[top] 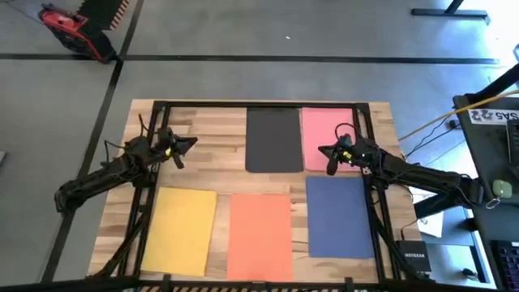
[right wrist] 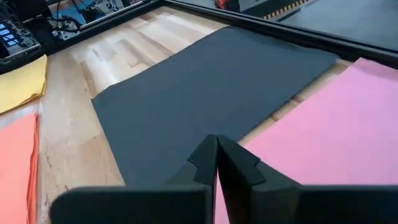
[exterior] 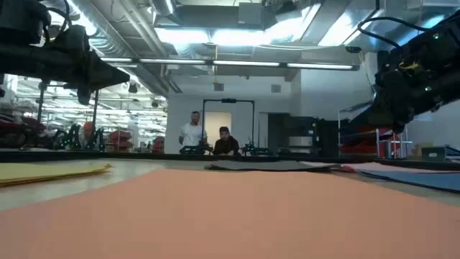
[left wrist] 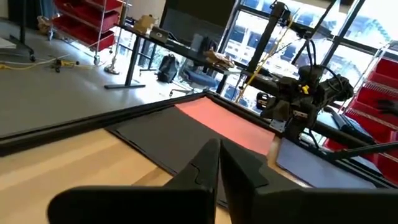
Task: Organize paper
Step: Return to Home Position
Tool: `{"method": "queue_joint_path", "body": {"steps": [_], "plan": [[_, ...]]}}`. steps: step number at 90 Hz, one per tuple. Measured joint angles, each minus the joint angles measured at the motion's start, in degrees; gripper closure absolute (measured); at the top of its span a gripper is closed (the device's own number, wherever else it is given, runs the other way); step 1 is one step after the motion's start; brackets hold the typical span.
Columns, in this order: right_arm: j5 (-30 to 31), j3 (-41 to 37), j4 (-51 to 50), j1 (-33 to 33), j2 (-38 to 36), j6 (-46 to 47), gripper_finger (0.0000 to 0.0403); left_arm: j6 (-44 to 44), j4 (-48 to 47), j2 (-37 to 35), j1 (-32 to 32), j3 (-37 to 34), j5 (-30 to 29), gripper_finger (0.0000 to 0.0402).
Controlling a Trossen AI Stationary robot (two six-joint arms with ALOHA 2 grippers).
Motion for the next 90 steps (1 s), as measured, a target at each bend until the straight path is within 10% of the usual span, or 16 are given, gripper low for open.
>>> {"method": "queue_joint_path", "body": {"steps": [90], "plan": [[0.0, 0.0, 0.0, 0.0, -3.9, 0.0, 0.0403, -0.4, 0.0, 0.0, 0.0, 0.0, 0.0, 0.0402]]}}
